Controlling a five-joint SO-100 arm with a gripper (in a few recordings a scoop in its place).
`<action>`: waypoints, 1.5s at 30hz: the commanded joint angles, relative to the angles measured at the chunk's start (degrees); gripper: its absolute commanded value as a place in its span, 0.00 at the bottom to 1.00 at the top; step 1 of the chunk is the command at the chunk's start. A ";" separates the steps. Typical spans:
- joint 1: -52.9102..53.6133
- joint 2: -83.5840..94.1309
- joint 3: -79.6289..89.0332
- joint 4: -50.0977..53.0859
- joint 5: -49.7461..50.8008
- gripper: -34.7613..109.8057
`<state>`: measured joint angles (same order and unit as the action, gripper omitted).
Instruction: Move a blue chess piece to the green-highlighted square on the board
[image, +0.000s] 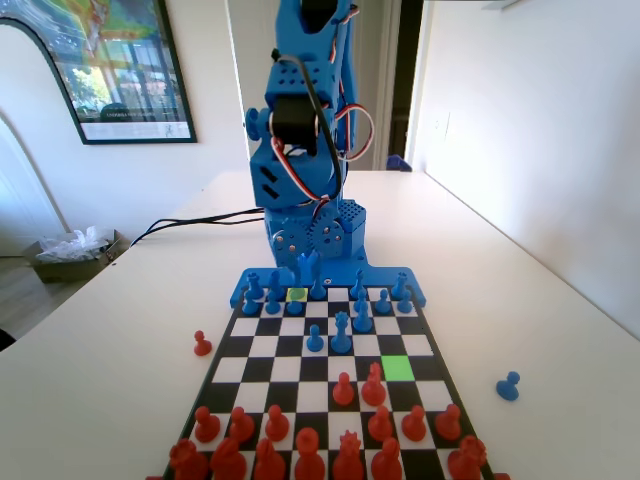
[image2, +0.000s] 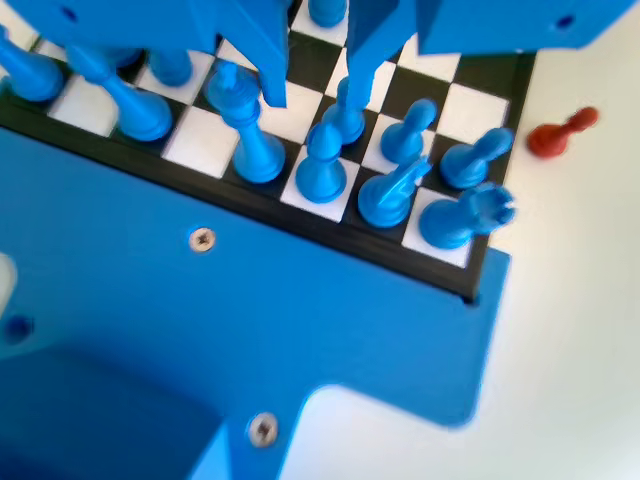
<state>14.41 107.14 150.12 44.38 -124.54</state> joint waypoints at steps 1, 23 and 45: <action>0.79 1.41 0.18 -0.09 -0.97 0.31; 1.14 0.53 -0.26 -1.14 -1.41 0.31; 2.55 0.53 -0.79 -2.46 -5.62 0.30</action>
<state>16.70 106.61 150.29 41.66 -130.17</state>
